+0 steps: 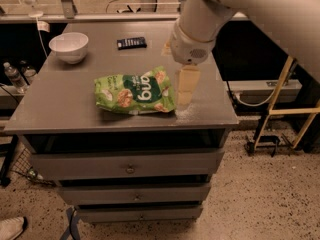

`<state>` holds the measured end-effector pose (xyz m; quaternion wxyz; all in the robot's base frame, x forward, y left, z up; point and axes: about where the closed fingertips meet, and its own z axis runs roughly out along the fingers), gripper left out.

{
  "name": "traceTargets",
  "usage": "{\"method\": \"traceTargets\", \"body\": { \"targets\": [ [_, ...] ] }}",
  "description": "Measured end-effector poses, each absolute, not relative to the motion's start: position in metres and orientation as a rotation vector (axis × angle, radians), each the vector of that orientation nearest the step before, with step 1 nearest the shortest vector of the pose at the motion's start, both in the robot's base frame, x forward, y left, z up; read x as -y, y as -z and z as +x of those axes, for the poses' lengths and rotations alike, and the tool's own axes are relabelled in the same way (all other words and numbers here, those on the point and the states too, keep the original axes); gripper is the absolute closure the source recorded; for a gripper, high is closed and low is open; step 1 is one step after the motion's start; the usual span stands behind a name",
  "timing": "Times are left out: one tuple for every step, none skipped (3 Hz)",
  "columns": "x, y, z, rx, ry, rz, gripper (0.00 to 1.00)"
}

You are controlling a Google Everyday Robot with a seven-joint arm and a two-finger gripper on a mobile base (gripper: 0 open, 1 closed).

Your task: Pick green rice chip bag

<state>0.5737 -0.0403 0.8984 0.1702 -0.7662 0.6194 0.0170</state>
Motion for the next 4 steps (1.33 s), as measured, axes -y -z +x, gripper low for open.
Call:
{"method": "traceTargets", "body": {
  "targets": [
    [0.003,-0.888,0.581,-1.702,-0.042,-2.269,0.00],
    [-0.022,-0.878,0.591,-1.664,-0.072,-2.330,0.00],
    [-0.036,-0.866,0.601,-1.657,-0.124,-2.360,0.00],
    [-0.044,-0.855,0.606,-1.659,-0.162,-2.376,0.15]
  ]
}}
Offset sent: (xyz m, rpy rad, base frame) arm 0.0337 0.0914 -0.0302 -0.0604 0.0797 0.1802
